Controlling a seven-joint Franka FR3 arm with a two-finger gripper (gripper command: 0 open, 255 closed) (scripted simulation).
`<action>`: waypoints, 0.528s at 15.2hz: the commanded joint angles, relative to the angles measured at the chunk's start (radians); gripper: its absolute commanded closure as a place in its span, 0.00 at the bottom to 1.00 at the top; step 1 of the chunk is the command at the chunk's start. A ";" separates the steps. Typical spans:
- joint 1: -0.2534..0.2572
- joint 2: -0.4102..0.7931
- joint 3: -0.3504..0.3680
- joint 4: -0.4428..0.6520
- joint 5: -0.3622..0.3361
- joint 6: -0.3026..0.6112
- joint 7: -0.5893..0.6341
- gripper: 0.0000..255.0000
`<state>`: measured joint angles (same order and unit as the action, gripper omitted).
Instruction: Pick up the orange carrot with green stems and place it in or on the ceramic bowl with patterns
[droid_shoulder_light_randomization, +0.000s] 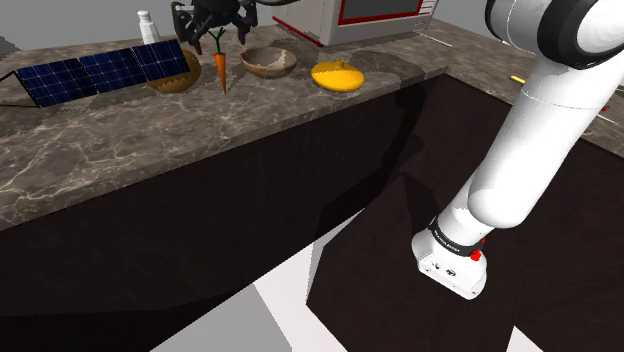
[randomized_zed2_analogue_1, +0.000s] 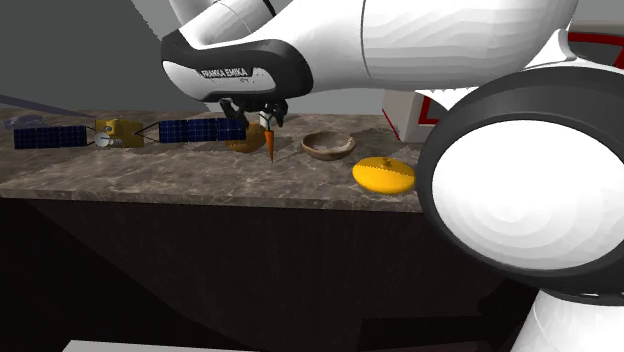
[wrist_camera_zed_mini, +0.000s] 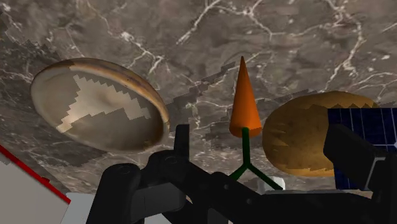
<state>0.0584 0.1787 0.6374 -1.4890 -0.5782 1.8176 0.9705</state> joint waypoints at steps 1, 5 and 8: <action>-0.002 0.011 -0.004 -0.009 -0.010 0.019 0.006 0.00; -0.011 0.022 -0.011 -0.038 -0.018 0.058 0.013 0.00; -0.011 0.022 -0.011 -0.038 -0.018 0.058 0.013 0.00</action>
<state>0.0478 0.2003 0.6263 -1.5260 -0.5964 1.8750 0.9836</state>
